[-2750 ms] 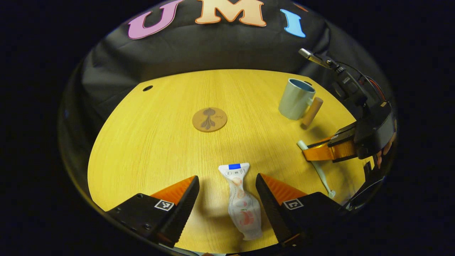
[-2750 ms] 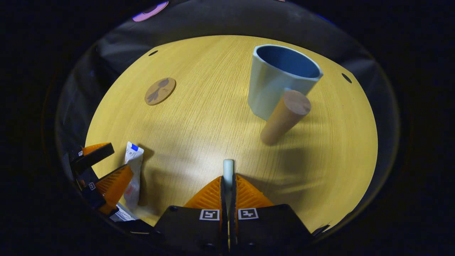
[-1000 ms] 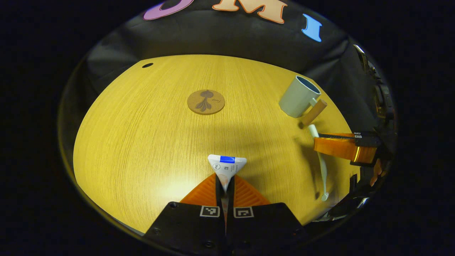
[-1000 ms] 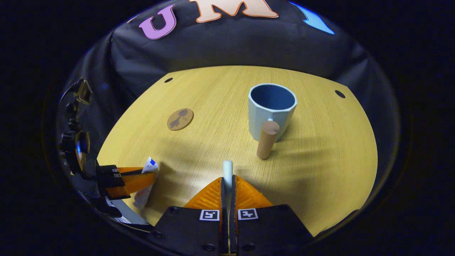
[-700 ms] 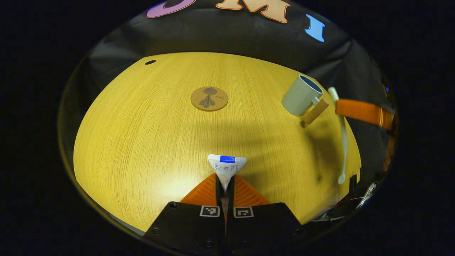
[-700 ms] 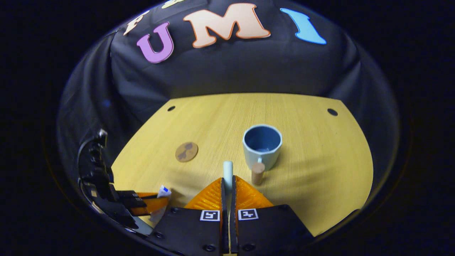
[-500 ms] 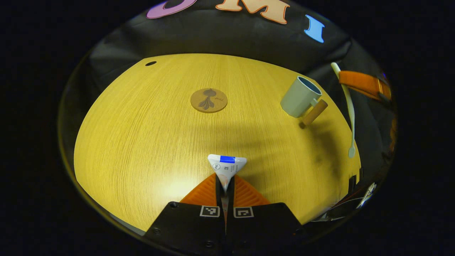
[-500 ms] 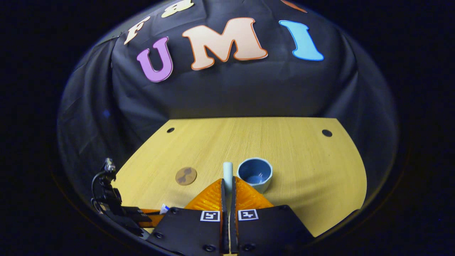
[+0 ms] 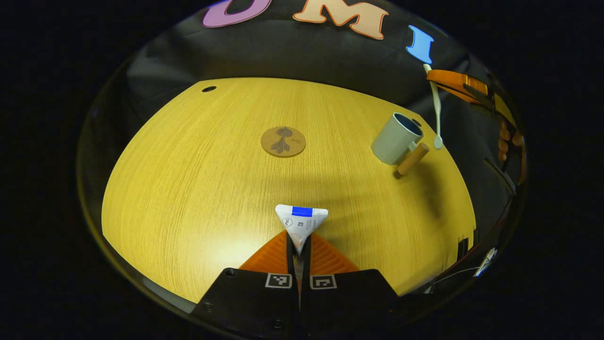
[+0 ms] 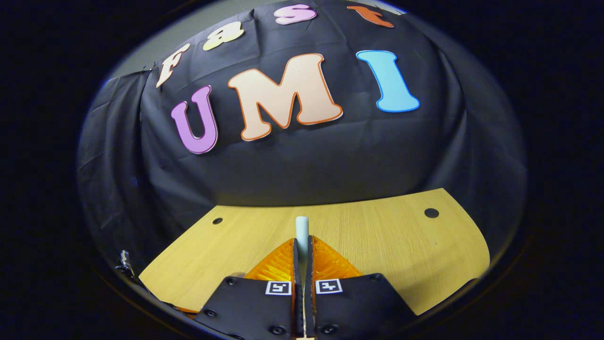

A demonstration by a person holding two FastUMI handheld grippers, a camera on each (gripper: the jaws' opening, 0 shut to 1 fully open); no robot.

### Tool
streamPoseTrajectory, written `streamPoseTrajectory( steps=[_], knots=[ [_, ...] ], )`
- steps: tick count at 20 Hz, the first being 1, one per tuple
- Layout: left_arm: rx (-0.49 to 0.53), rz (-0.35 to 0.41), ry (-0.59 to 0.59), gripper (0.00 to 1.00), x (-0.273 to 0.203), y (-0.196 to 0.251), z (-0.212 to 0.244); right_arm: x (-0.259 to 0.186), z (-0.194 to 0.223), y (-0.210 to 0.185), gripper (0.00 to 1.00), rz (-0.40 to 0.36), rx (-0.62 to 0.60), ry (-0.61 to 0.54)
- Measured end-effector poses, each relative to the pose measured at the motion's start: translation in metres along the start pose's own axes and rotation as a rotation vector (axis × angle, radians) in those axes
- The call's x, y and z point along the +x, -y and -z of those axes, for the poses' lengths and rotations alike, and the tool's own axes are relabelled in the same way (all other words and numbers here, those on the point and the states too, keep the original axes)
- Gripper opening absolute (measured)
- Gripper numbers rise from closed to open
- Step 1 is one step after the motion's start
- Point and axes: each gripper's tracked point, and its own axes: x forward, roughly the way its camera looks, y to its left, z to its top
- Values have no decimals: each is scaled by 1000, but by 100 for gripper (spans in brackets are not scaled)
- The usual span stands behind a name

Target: Put the toothbrush and toothpaste on the desktop into the cup, then pick up the cup and place it on the coaster on the desktop.

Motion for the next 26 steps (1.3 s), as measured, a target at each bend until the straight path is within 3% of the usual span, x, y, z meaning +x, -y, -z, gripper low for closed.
streamPoseTrajectory(
  steps=[6, 15, 21, 22, 25, 26],
  knots=[
    [-32, -27, 31, 0, -15, -5, -3, 19, -24, 17, 4, 43, 34, 108],
    [-35, -15, 77, 0, -32, -3, -17, 49, 24, 32, 6, 94, -18, 9],
    [-5, 21, 97, 0, -30, 8, -37, 43, 53, 34, 22, 69, -2, -81],
    [3, 29, 101, 0, -30, 11, -41, 40, 55, 34, 37, 57, 11, -93],
    [27, 53, 115, 0, -24, 21, -55, 20, 69, 41, 100, 53, 30, -127],
    [32, 64, 122, 0, -25, 26, -58, 11, 74, 47, 96, 64, 22, -135]
  ],
)
